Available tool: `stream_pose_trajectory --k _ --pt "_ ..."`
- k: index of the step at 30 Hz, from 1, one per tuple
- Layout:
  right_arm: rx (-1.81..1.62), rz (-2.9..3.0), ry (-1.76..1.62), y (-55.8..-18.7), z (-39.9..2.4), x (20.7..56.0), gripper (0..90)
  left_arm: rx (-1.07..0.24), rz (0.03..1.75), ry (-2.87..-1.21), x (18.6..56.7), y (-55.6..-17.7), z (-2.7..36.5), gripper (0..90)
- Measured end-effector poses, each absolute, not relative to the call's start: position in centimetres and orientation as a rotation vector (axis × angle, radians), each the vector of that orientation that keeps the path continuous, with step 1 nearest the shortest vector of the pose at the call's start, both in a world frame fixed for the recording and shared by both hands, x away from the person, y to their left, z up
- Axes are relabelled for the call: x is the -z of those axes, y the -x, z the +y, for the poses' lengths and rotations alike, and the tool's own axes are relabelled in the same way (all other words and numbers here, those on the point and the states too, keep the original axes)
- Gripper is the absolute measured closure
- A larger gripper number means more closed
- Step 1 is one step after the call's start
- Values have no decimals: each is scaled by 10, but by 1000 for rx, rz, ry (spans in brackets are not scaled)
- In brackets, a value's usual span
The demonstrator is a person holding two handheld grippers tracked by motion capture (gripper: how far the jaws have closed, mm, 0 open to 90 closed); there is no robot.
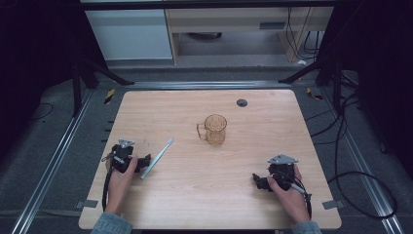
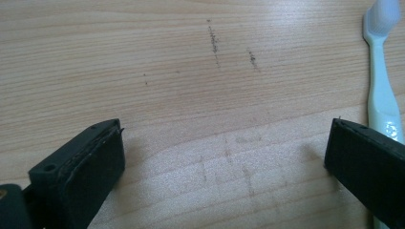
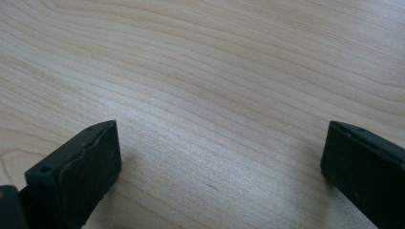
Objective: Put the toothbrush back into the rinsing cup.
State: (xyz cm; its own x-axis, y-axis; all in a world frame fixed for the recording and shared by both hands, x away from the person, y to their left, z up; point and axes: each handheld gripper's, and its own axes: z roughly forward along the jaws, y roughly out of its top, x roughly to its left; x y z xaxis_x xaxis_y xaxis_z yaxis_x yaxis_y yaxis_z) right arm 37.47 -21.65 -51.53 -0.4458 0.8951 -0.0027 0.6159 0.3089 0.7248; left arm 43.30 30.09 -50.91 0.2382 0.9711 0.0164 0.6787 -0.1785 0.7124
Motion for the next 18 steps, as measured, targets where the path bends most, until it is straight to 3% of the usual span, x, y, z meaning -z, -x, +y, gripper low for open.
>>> stream_pose_trajectory --k 8,18 --pt "-931 2176 -1340 -375 -217 515 4 -637 1451 -1908 490 -424 304 35" --pt "-933 2183 -1335 -375 -216 515 4 -561 1294 -2151 441 -415 287 50"
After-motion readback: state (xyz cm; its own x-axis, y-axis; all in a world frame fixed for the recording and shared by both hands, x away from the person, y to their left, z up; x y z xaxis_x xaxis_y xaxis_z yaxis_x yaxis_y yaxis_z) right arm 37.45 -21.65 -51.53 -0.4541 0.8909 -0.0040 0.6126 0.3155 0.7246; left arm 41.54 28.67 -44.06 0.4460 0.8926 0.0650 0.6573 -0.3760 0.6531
